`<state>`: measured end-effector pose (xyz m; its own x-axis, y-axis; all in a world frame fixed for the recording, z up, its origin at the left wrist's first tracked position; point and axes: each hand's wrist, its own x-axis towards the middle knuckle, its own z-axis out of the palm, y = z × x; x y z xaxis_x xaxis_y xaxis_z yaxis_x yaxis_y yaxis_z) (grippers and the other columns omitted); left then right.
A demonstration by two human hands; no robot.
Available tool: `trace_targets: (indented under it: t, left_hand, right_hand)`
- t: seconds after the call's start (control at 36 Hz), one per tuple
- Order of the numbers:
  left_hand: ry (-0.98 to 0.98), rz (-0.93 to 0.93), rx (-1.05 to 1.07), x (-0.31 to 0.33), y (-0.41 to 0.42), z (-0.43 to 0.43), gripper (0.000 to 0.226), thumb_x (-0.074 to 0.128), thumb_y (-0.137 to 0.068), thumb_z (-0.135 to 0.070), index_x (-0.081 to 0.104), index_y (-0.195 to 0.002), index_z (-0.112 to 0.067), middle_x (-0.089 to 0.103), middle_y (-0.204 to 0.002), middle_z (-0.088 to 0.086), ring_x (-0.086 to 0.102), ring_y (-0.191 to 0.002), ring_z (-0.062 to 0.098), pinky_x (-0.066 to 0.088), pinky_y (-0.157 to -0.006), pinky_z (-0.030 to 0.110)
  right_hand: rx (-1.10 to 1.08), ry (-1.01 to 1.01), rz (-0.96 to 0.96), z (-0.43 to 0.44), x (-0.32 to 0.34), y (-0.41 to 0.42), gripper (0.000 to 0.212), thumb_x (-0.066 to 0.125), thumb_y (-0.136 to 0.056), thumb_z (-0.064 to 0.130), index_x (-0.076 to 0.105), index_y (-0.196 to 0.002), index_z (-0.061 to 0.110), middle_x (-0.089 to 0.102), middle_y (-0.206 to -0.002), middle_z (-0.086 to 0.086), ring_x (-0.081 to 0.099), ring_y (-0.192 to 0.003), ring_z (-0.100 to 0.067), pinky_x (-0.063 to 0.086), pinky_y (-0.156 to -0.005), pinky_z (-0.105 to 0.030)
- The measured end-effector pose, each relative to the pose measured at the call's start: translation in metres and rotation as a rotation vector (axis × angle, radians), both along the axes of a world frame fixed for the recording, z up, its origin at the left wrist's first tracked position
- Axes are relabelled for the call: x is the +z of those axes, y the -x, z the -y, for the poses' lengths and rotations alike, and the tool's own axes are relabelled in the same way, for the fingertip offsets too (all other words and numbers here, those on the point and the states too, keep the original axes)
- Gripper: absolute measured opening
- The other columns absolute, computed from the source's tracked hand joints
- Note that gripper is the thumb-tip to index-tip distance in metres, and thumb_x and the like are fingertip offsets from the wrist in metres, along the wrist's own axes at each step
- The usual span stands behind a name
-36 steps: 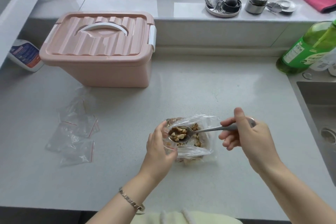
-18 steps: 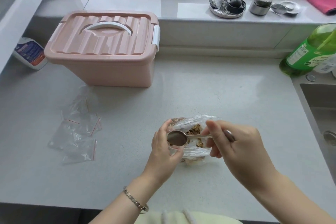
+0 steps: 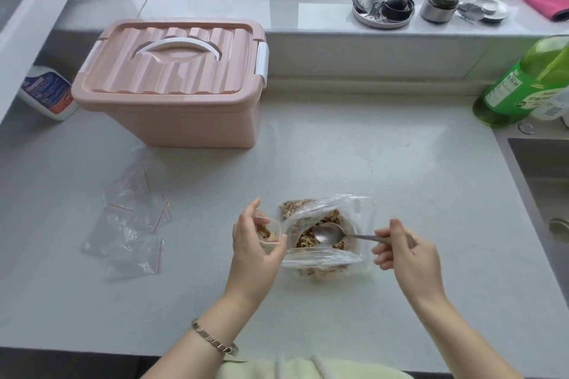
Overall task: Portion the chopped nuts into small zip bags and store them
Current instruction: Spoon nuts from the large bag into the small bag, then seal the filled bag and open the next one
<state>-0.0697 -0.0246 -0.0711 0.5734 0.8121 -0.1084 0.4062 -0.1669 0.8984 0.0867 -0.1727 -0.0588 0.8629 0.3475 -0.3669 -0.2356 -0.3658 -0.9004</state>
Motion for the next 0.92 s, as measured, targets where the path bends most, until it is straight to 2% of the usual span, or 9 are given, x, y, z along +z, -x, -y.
trace_targets:
  t: [0.11,0.19,0.31,0.36,0.42,0.5,0.67,0.81,0.92]
  left_hand:
    - [-0.019,-0.015,0.008,-0.001,0.002,-0.002,0.064,0.064,-0.084,-0.013,0.022,-0.126,-0.038,0.042,-0.102,-0.014,0.042,-0.102,-0.002,0.038,-0.086,0.010]
    - [-0.020,-0.023,0.020,-0.002,0.003,-0.003,0.063,0.064,-0.084,-0.013,0.024,-0.126,-0.035,0.041,-0.103,-0.013,0.043,-0.101,0.001,0.035,-0.081,0.001]
    - [0.013,-0.050,0.029,-0.005,0.005,-0.003,0.062,0.064,-0.084,-0.012,0.027,-0.129,-0.030,0.040,-0.103,-0.013,0.045,-0.100,0.009,0.040,-0.082,0.009]
    - [0.046,-0.052,0.038,-0.004,0.003,-0.002,0.060,0.064,-0.084,-0.013,0.029,-0.131,-0.028,0.041,-0.103,-0.013,0.047,-0.099,0.010,0.041,-0.086,0.018]
    - [0.077,-0.037,0.041,0.000,0.000,-0.001,0.060,0.064,-0.083,-0.013,0.030,-0.130,-0.028,0.041,-0.103,-0.011,0.048,-0.096,0.009,0.042,-0.087,0.023]
    - [0.120,-0.001,0.027,0.005,-0.006,0.001,0.061,0.067,-0.082,-0.016,0.027,-0.123,-0.036,0.042,-0.106,-0.007,0.052,-0.096,0.015,0.048,-0.085,0.029]
    - [0.171,0.087,0.033,0.021,-0.014,-0.005,0.059,0.067,-0.082,-0.011,0.028,-0.120,-0.034,0.041,-0.106,-0.005,0.048,-0.102,0.006,0.039,-0.075,0.002]
    - [0.220,0.080,-0.012,0.026,-0.013,-0.022,0.072,0.068,-0.070,-0.034,0.019,-0.122,-0.042,0.040,-0.119,0.001,0.051,-0.115,0.030,0.046,-0.097,0.032]
    - [0.235,0.046,-0.041,0.026,-0.010,-0.039,0.086,0.073,-0.077,-0.020,0.013,-0.137,-0.032,0.035,-0.130,-0.004,0.036,-0.128,0.010,0.031,-0.092,0.001]
  right_hand:
    - [-0.076,-0.008,-0.280,0.008,-0.036,0.007,0.026,0.048,-0.095,0.020,0.064,-0.082,0.004,0.065,-0.067,-0.013,0.062,-0.047,-0.008,0.051,-0.046,-0.015]
    - [-0.069,0.098,-0.309,0.022,-0.048,0.007,0.017,0.058,-0.089,0.011,0.066,-0.093,-0.004,0.065,-0.074,-0.014,0.064,-0.059,-0.017,0.052,-0.051,-0.014]
    - [0.154,0.384,-0.028,0.033,-0.043,0.007,0.018,0.068,-0.082,0.013,0.067,-0.099,0.008,0.066,-0.099,-0.006,0.057,-0.090,-0.015,0.040,-0.079,-0.020]
    - [0.274,0.444,0.273,0.028,-0.031,0.011,0.019,0.070,-0.079,0.009,0.068,-0.097,0.012,0.059,-0.100,0.000,0.049,-0.102,-0.016,0.028,-0.084,-0.008]
    - [0.371,0.354,0.448,0.016,-0.019,0.015,0.023,0.073,-0.074,0.003,0.069,-0.093,0.015,0.057,-0.094,0.007,0.049,-0.098,-0.012,0.025,-0.081,0.004]
    - [0.636,0.144,0.429,-0.012,-0.001,0.030,0.036,0.076,-0.071,0.006,0.065,-0.101,0.023,0.059,-0.094,0.015,0.054,-0.092,0.001,0.037,-0.079,-0.002]
    - [0.712,-0.007,0.334,-0.075,0.013,0.057,0.033,0.070,-0.076,0.019,0.062,-0.108,0.021,0.066,-0.098,0.010,0.058,-0.089,-0.005,0.049,-0.072,-0.020]
    - [0.702,-0.066,0.252,-0.105,0.018,0.052,0.015,0.071,-0.075,0.012,0.069,-0.085,0.022,0.069,-0.076,0.006,0.062,-0.073,-0.005,0.046,-0.064,-0.019]
    - [0.680,-0.056,0.088,-0.123,0.005,0.045,0.019,0.074,-0.074,0.026,0.069,-0.092,0.022,0.072,-0.094,0.009,0.066,-0.091,-0.004,0.052,-0.081,-0.028]
